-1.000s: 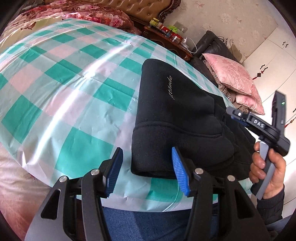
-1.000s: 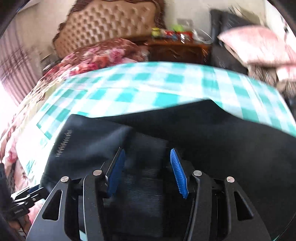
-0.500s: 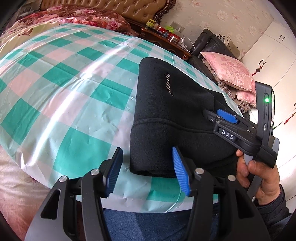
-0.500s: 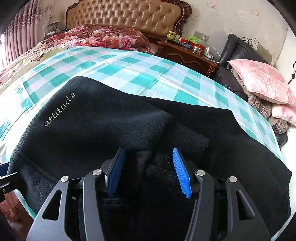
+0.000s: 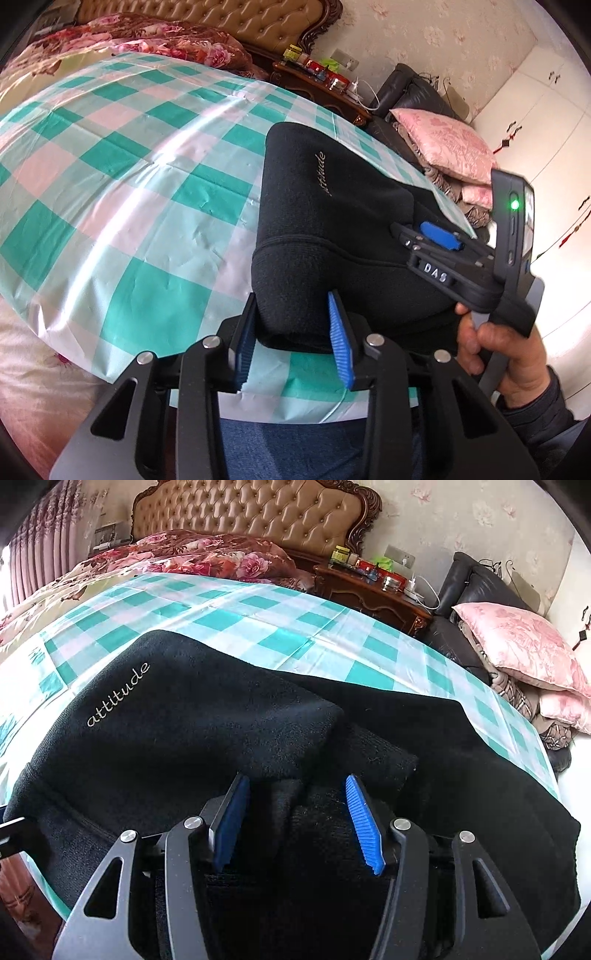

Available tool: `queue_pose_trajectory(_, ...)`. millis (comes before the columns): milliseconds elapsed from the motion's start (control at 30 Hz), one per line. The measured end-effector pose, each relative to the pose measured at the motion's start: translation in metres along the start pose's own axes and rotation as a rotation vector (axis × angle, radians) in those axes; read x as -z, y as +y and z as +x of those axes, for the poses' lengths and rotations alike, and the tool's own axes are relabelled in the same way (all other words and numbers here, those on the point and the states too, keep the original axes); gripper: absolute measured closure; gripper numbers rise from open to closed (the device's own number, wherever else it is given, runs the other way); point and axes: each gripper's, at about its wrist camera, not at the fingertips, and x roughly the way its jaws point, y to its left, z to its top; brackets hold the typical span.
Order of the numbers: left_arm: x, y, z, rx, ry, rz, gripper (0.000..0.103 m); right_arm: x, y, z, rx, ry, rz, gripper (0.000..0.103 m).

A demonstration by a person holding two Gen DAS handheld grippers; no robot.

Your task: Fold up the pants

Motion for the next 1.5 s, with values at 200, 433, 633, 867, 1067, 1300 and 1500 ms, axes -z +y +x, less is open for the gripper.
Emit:
queue_pose_trajectory(200,-0.001,0.003,0.001,0.011,-0.005,-0.034,0.059,0.0,0.002,0.0,0.005,-0.006,-0.002,0.048)
queue_pose_trajectory(433,0.0,0.002,0.011,0.031,0.017,-0.046,0.054,0.0,0.001,0.001,0.006,-0.007,-0.002,0.048)
queue_pose_trajectory(633,-0.003,0.005,0.006,0.06,0.013,-0.049,0.07,0.0,0.001,0.001,0.006,-0.008,-0.003,0.048)
queue_pose_trajectory(867,-0.014,-0.022,-0.016,0.056,-0.044,0.044,0.074,-0.001,-0.008,0.003,-0.007,0.007,0.046,0.036)
queue_pose_trajectory(1067,-0.017,-0.033,-0.022,0.03,-0.062,0.082,0.075,-0.003,-0.012,0.006,-0.01,0.01,0.073,0.03)
queue_pose_trajectory(1300,-0.019,-0.04,-0.026,0.02,-0.071,0.105,0.075,-0.003,-0.016,0.009,-0.009,0.016,0.105,0.022)
queue_pose_trajectory(1500,-0.018,-0.04,-0.028,0.019,-0.072,0.106,0.075,-0.002,-0.017,0.008,-0.002,0.02,0.107,0.018)
